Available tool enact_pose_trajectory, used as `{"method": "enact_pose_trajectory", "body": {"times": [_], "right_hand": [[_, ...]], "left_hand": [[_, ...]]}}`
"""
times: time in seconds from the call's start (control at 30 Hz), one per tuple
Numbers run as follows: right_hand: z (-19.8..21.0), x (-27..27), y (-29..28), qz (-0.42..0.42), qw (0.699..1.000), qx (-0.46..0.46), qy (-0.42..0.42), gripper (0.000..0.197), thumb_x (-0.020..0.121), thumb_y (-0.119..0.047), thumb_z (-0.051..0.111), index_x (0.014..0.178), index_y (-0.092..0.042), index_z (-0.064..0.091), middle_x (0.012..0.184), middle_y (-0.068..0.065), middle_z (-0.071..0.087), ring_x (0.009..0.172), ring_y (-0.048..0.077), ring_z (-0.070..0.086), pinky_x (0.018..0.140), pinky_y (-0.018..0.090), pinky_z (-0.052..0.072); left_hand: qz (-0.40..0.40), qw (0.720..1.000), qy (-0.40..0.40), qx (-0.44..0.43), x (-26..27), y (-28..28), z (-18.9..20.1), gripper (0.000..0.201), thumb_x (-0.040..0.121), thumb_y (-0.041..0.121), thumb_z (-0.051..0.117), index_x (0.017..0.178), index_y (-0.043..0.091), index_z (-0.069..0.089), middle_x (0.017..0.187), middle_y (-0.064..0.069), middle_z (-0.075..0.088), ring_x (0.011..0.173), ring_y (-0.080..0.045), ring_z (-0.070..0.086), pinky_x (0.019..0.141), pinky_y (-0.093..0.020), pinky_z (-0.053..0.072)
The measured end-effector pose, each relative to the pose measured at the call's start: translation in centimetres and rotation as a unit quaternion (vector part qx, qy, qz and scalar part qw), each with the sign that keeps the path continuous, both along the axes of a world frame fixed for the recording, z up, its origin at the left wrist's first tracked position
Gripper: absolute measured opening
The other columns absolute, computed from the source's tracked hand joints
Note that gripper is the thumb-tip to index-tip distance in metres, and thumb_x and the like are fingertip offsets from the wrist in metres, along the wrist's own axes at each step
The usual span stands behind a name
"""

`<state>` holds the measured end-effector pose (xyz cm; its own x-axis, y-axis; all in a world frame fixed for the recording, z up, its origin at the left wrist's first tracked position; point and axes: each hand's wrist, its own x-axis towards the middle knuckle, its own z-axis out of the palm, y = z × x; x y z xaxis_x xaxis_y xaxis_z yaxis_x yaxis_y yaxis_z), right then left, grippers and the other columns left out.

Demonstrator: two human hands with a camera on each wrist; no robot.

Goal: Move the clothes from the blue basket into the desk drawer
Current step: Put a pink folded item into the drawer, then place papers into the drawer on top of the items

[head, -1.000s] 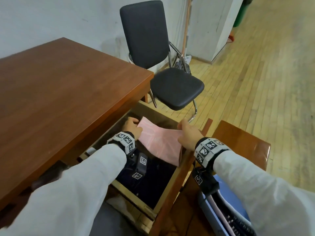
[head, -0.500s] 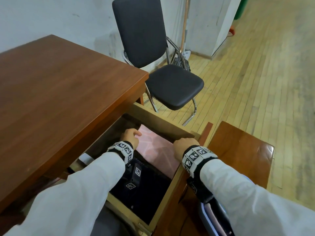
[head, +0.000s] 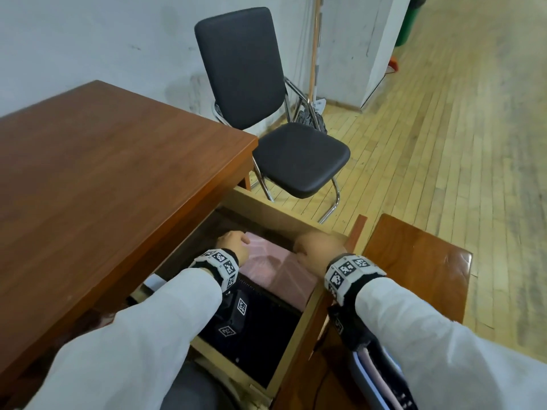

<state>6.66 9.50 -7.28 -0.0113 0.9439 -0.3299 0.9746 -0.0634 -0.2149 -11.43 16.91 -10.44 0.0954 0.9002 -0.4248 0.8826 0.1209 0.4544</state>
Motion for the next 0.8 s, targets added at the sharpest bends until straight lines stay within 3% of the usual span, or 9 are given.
{"method": "enact_pose_trajectory", "body": {"times": [0.1,0.2,0.33,0.47,0.5,0.6,0.67,0.73,0.8], "right_hand": [[2.6,0.6,-1.5,-0.049,0.992,0.043,0.109,0.026,0.093,-0.023,0.05,0.115,-0.019,0.065,0.114,0.001,0.066,0.103,0.018,0.061,0.088,0.029,0.051],[5.4,2.3,-4.5,-0.105,0.984,0.031,0.144,0.027,0.094,-0.026,0.051,0.115,-0.016,0.065,0.109,0.001,0.066,0.102,0.018,0.062,0.087,0.028,0.05],[7.1,5.4,-9.5,-0.17,0.98,-0.031,0.094,0.026,0.092,-0.03,0.055,0.093,-0.01,0.071,0.083,0.002,0.07,0.074,0.015,0.065,0.073,0.029,0.056],[6.3,6.7,-14.5,-0.201,0.969,-0.141,0.007,0.027,0.09,-0.028,0.063,0.088,-0.004,0.072,0.068,0.002,0.065,0.054,0.01,0.056,0.051,0.02,0.046],[5.7,6.8,-15.6,-0.2,0.966,-0.166,-0.009,0.026,0.089,-0.031,0.065,0.089,-0.005,0.072,0.068,0.001,0.065,0.055,0.01,0.058,0.052,0.02,0.048],[4.0,6.2,-17.9,-0.169,0.952,-0.249,-0.053,0.032,0.089,-0.036,0.064,0.102,-0.009,0.072,0.082,0.004,0.069,0.079,0.019,0.065,0.075,0.028,0.052],[3.3,6.2,-18.9,-0.171,0.938,-0.295,-0.054,0.022,0.086,-0.034,0.066,0.089,-0.014,0.074,0.073,-0.001,0.066,0.074,0.016,0.063,0.074,0.028,0.052],[0.4,8.5,-18.2,-0.173,0.931,-0.301,-0.116,0.019,0.071,-0.041,0.066,0.066,-0.023,0.068,0.066,-0.005,0.065,0.071,0.013,0.063,0.071,0.027,0.053],[-3.4,11.3,-17.1,-0.16,0.932,-0.296,-0.136,0.042,0.055,-0.051,0.051,0.08,-0.025,0.071,0.086,-0.002,0.071,0.087,0.018,0.066,0.085,0.036,0.054]], "left_hand": [[-0.009,0.998,-0.037,0.044,0.5,-1.5,2.6,0.027,0.092,0.006,0.051,0.113,0.017,0.065,0.13,-0.006,0.059,0.119,-0.025,0.056,0.097,-0.035,0.047],[-0.009,0.992,-0.086,0.091,1.5,-4.0,5.0,0.023,0.093,0.009,0.051,0.107,0.017,0.067,0.122,-0.006,0.064,0.114,-0.024,0.058,0.095,-0.032,0.046],[-0.01,0.985,-0.131,0.113,2.8,-7.3,7.2,0.024,0.095,0.007,0.049,0.111,0.013,0.067,0.124,-0.008,0.062,0.118,-0.026,0.056,0.094,-0.03,0.043],[-0.019,0.985,-0.139,0.104,3.2,-9.7,8.0,0.024,0.095,0.008,0.049,0.111,0.012,0.067,0.125,-0.01,0.061,0.118,-0.028,0.056,0.093,-0.032,0.045],[-0.02,0.985,-0.141,0.101,3.3,-10.3,8.2,0.023,0.095,0.009,0.049,0.111,0.012,0.066,0.125,-0.01,0.061,0.117,-0.028,0.056,0.093,-0.033,0.045],[-0.026,0.984,-0.147,0.096,3.5,-11.7,9.0,0.024,0.095,0.012,0.051,0.114,0.013,0.066,0.124,-0.009,0.062,0.117,-0.028,0.057,0.095,-0.034,0.046],[-0.027,0.983,-0.151,0.096,3.6,-12.4,9.5,0.025,0.095,0.014,0.051,0.116,0.014,0.065,0.124,-0.008,0.062,0.116,-0.027,0.057,0.095,-0.035,0.047],[-0.031,0.983,-0.15,0.098,3.6,-12.8,9.7,0.025,0.095,0.014,0.051,0.116,0.013,0.065,0.123,-0.008,0.063,0.115,-0.027,0.058,0.094,-0.035,0.048],[-0.032,0.983,-0.15,0.104,3.5,-13.1,9.9,0.025,0.095,0.014,0.051,0.116,0.013,0.066,0.122,-0.008,0.064,0.114,-0.028,0.059,0.095,-0.036,0.048]]}}
